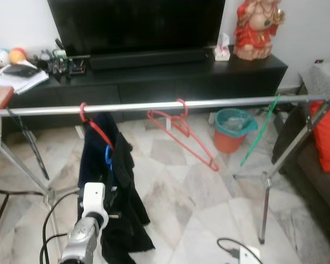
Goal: Hang hanger
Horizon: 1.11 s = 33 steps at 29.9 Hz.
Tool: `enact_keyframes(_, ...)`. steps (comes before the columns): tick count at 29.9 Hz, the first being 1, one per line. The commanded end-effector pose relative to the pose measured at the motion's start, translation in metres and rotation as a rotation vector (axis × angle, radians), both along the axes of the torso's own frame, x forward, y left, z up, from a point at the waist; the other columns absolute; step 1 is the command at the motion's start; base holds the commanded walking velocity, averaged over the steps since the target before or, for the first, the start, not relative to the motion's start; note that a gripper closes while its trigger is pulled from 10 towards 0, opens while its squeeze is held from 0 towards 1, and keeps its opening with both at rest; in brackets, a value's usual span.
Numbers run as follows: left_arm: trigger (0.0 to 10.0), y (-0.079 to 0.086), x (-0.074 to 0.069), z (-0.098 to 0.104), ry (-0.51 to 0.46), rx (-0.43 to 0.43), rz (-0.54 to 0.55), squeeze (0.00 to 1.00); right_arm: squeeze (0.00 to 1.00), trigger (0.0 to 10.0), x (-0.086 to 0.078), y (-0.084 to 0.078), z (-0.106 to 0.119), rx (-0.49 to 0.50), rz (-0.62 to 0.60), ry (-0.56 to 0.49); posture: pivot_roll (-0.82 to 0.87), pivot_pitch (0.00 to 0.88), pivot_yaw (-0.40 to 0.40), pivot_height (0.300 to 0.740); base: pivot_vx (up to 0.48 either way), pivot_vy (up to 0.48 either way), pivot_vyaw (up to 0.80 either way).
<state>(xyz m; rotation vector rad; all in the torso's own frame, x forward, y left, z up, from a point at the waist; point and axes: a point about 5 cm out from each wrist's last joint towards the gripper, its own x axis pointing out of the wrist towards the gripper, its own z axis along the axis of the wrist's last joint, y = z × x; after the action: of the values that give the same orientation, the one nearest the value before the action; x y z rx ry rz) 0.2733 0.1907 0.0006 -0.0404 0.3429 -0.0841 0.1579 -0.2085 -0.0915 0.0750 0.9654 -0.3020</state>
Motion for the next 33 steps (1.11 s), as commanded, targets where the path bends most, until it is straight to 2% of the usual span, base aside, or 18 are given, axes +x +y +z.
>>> enact_keyframes(1, 10.0, -0.008, 0.008, 0.011, -0.061, 0.008, -0.041, 0.00, 0.00, 10.0, 0.013, -0.024, 0.011, -0.035, -0.045, -0.054, 0.01, 0.000, 0.039, 0.740, -0.247, 0.000, 0.00)
enact_keyframes(9, 10.0, -0.013, 0.004, 0.009, -0.050, 0.009, -0.090, 0.00, 0.00, 10.0, 0.013, -0.035, 0.014, -0.049, -0.092, -0.063, 0.00, 0.000, 0.070, 0.740, -0.250, 0.000, 0.00)
enact_keyframes(13, 10.0, -0.009, 0.006, 0.011, -0.051, 0.015, -0.092, 0.00, 0.00, 10.0, 0.019, -0.031, 0.016, -0.041, -0.105, -0.078, 0.00, 0.000, 0.053, 0.740, -0.249, 0.000, 0.00)
enact_keyframes(15, 10.0, -0.004, 0.008, 0.012, -0.056, 0.019, -0.062, 0.00, 0.00, 10.0, 0.023, -0.026, 0.016, -0.028, -0.089, -0.078, 0.01, 0.000, 0.021, 0.740, -0.249, 0.000, 0.00)
enact_keyframes(18, 10.0, 0.004, 0.010, 0.015, -0.062, 0.024, -0.036, 0.00, 0.00, 10.0, 0.027, -0.018, 0.015, -0.018, -0.069, -0.073, 0.01, 0.000, 0.014, 0.740, -0.249, 0.000, 0.00)
enact_keyframes(26, 10.0, 0.005, 0.013, 0.020, -0.077, 0.024, -0.038, 0.00, 0.00, 10.0, 0.021, -0.021, 0.013, -0.004, -0.084, -0.049, 0.04, 0.000, 0.041, 0.740, -0.250, 0.000, 0.00)
enact_keyframes(33, 10.0, 0.010, 0.011, 0.020, -0.078, 0.027, -0.025, 0.00, 0.00, 10.0, 0.016, -0.020, 0.010, 0.005, -0.097, -0.033, 0.05, 0.000, 0.032, 0.740, -0.257, 0.000, 0.00)
